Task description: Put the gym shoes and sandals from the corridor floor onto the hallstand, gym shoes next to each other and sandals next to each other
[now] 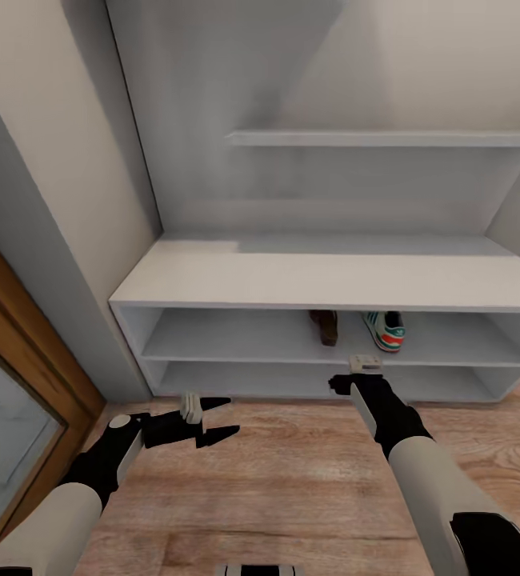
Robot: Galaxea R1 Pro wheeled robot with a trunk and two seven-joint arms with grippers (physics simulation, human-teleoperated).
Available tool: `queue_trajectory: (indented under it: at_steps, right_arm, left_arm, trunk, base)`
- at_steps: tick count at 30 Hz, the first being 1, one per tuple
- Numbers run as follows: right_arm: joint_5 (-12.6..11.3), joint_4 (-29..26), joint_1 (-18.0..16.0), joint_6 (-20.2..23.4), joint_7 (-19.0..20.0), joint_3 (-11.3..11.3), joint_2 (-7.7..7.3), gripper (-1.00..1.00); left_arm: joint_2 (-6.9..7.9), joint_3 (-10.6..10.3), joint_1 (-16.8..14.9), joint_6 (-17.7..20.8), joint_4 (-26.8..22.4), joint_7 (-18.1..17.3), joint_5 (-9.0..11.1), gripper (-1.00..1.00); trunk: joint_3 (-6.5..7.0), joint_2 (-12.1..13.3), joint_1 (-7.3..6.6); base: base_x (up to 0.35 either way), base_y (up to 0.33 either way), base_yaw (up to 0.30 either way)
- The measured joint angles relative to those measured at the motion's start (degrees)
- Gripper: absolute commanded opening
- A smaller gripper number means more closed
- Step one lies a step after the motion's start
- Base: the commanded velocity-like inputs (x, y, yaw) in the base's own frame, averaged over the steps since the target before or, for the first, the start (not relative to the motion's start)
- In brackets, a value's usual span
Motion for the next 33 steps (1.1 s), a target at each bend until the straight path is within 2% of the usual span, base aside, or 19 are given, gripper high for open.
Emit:
queue_trajectory:
  at_steps: [9, 25, 27, 31, 33]
  right_arm:
    - [0.03, -0.08, 0.07, 0.00, 0.13, 0.00, 0.00, 1.00]
    - [0.03, -0.84, 0.78, -0.20, 0.12, 0.00, 0.00, 1.00]
    - [0.02, -1.90, 0.78, -0.81, 0.13, 0.00, 0.00, 1.00]
    - [0.00, -6.45, 1.30, -5.86, 0.11, 0.00, 0.03, 1.00]
    - [-0.02, -7.74, 3.10, -8.32, 0.11, 0.00, 0.06, 1.00]
  left_arm:
    - [0.04, 0.04, 0.00, 0.00, 0.00, 0.00, 0.01, 1.00]
    - [0.14, 0.15, 0.00, 0.00, -0.02, 0.01, 0.01, 1.00]
    - [0.14, 0.15, 0.00, 0.00, -0.01, 0.01, 0.02, 1.00]
    - [0.21, 0.16, 0.00, 0.00, 0.00, 0.01, 0.03, 1.00]
    - [0.22, 0.16, 0.00, 0.00, 0.00, 0.05, 0.03, 1.00]
  trunk:
    - [0.00, 0.00, -0.02]
    - [0.00, 0.00, -0.04]
    - [0.00, 0.00, -0.04]
    - [0.00, 0.00, -0.04]
    - [0.00, 0.00, -0.03]
  base:
    - [-0.300, 0.000, 0.000]
    - [-0.012, 0.000, 0.000]
    - [0.000, 0.000, 0.000]
    - [0.000, 0.000, 0.000]
    - [0.000, 0.000, 0.000]
